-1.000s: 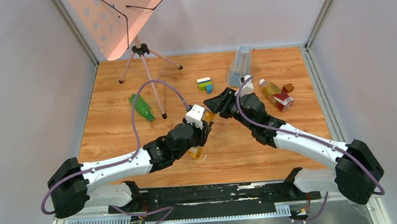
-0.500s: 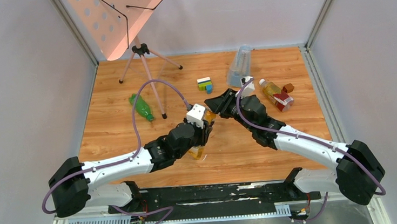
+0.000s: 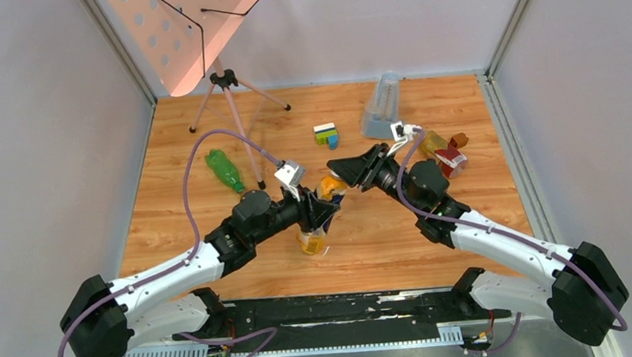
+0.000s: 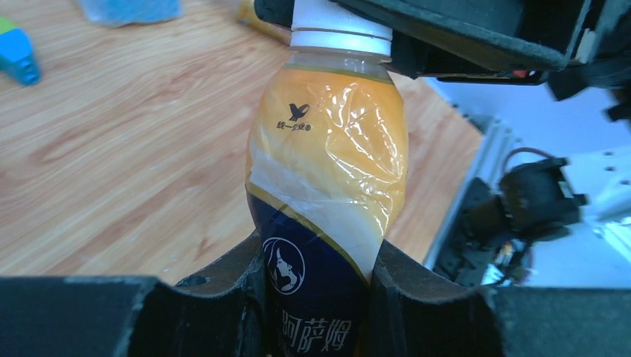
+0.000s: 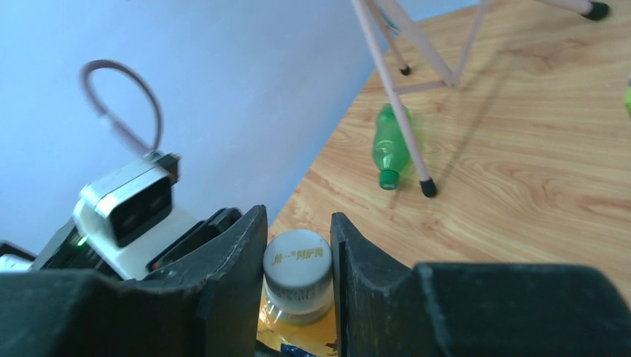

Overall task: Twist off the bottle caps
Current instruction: Unscrew the bottle cap from the plastic bottle.

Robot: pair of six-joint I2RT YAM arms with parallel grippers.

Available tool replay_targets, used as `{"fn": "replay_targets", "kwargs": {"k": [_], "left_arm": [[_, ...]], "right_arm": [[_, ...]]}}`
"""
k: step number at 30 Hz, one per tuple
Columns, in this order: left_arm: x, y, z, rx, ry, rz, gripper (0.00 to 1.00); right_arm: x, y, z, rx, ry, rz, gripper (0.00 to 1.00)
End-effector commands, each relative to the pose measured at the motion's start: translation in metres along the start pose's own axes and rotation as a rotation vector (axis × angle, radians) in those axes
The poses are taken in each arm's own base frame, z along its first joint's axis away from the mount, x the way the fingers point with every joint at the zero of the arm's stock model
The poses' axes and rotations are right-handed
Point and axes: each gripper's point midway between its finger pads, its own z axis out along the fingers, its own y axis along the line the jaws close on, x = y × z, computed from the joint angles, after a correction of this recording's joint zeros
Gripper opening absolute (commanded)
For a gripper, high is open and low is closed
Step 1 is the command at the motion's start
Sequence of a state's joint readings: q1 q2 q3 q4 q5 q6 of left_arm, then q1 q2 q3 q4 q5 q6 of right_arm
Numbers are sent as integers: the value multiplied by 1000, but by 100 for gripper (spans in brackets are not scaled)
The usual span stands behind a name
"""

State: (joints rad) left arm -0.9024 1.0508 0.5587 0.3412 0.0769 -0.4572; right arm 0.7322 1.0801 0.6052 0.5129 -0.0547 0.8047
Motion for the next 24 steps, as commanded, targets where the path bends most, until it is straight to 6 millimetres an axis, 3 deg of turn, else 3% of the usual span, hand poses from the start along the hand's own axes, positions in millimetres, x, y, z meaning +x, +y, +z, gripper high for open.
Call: {"fn": "replay_targets", "kwargs": {"k": [1,9,15,19,22,23,24], "left_arm": [[-77,-26,-14,179,-255,-128,0],[-113,-60,-34,484,-332,-181,0],[-136,-92,-63,768,-428,-181,0],[-131,-102,-63,859,-375,-175,0],[-131,-102,-65,845,-376,-134,0],[-123,-95,-54,790,-323,-162,0],[-124,-92,-52,744,-337,-112,0]], "right_arm": [[-1,48,-23,-265,36,-70,0],[1,91,-55,-514,118,-236,0],[15,120,-91,-771,308,-327,0],[24,131,-112,-901,414,-365,0],[5,125,-96,-777,305,-342,0],[-6,116,-81,-655,246,-306,6],[-13,99,-68,-514,224,-258,24]]}}
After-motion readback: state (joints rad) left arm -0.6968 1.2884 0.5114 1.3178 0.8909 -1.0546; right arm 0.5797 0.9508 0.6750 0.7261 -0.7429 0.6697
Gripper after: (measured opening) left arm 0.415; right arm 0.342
